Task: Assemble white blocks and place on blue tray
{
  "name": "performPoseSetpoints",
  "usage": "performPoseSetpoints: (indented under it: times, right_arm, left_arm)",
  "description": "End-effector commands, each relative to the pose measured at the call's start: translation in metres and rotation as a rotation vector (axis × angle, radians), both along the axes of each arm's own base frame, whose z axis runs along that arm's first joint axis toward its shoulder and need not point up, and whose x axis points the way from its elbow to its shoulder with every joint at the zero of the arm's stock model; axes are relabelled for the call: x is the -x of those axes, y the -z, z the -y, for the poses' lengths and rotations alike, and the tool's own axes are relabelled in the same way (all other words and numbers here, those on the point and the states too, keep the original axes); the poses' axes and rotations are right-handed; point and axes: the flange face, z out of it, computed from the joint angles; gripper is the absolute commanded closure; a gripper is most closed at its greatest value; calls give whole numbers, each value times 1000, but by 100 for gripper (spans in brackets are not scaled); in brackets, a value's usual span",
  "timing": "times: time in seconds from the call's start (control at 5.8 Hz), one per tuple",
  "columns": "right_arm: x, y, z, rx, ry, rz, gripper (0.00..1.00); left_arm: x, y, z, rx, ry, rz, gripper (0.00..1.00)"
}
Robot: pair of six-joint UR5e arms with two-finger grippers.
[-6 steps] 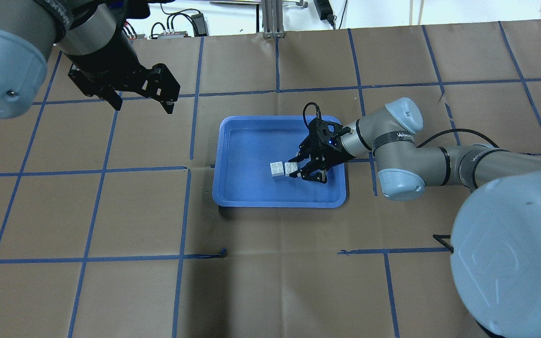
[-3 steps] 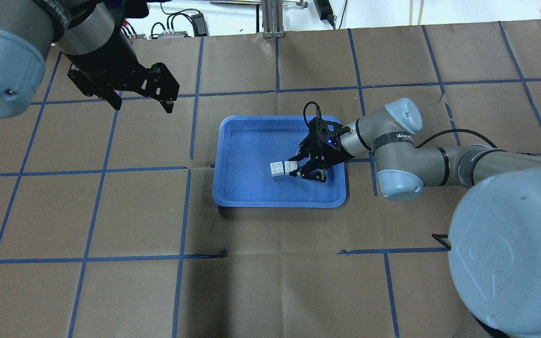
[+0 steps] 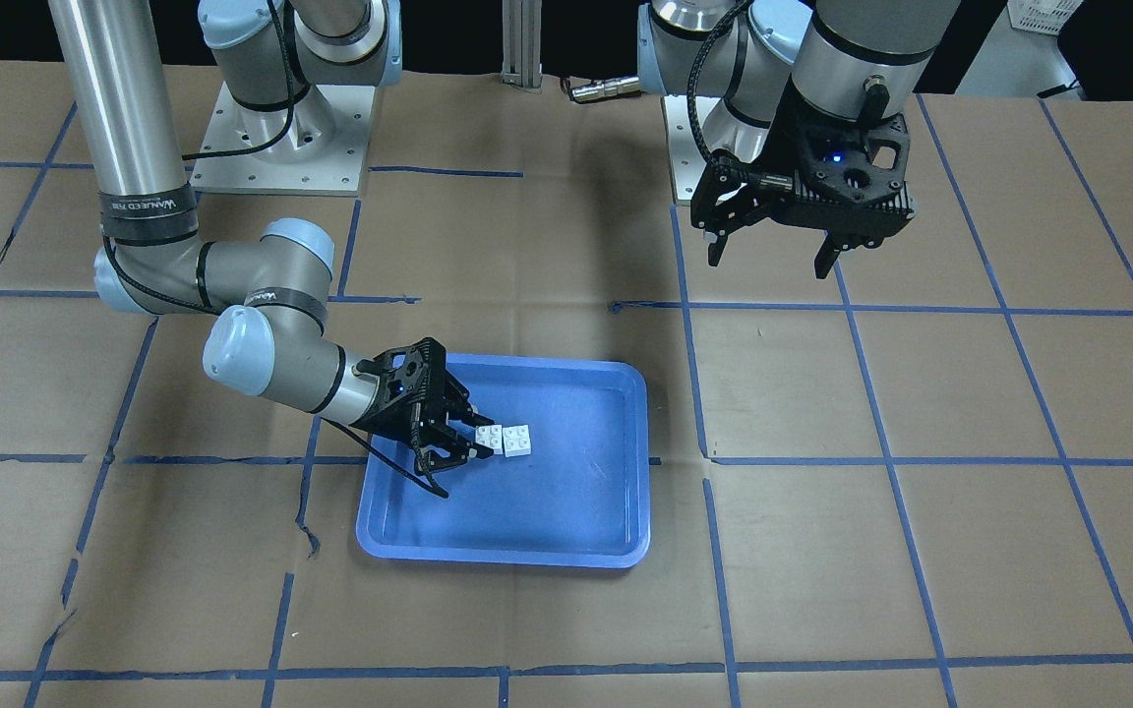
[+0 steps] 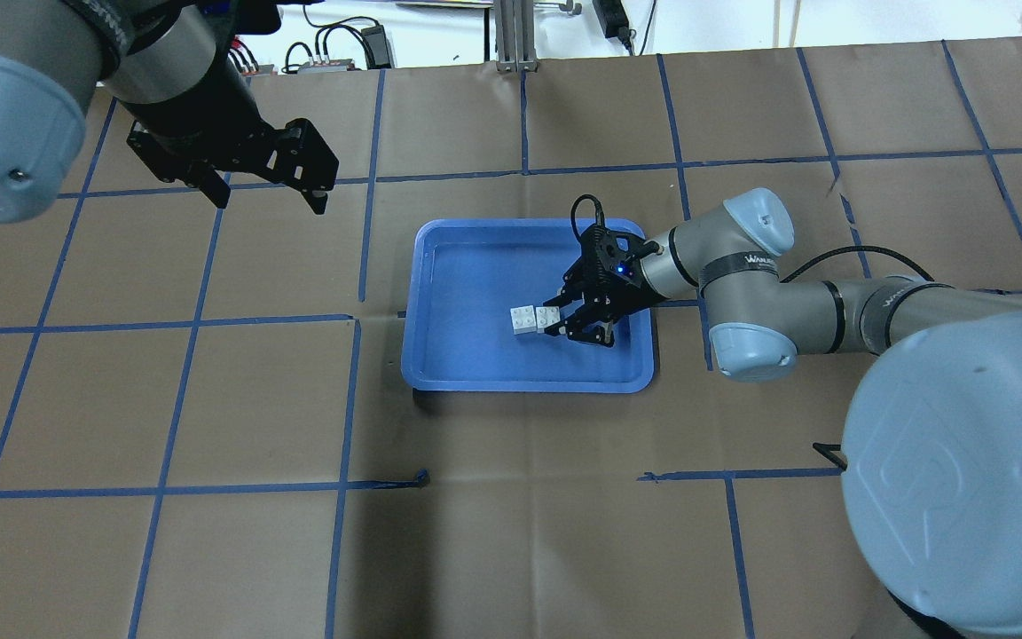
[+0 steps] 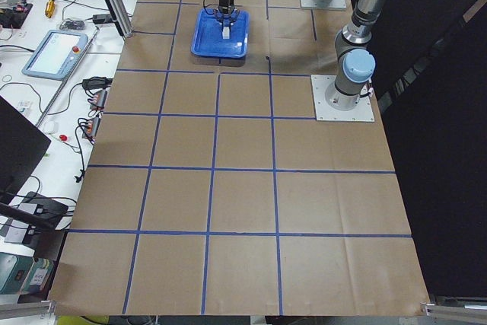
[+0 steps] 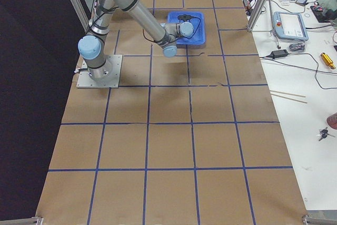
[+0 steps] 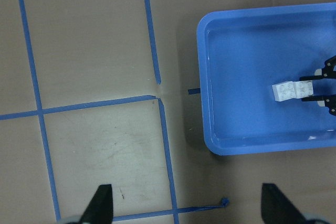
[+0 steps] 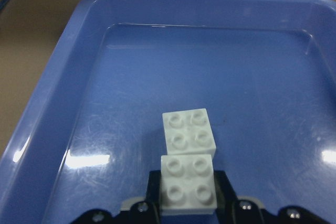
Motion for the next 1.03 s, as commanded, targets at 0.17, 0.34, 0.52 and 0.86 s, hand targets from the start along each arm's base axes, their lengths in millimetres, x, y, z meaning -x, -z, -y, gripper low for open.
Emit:
performPoseSetpoints:
  times: [0.17, 0.34, 0.52, 0.86]
  right_arm:
    - [-3, -1, -1, -1, -4, 0, 90]
    - [-3, -1, -1, 0, -2, 0, 90]
    - [-3, -1, -1, 0, -2, 0, 90]
    - [-4, -1, -1, -1, -1, 2, 65]
  left_arm:
    - [0, 1, 0, -1, 0, 0, 1]
    - [0, 1, 0, -1, 0, 0, 1]
    - [0, 1, 0, -2, 0, -1, 1]
    - [0, 2, 0, -3, 0, -1, 1]
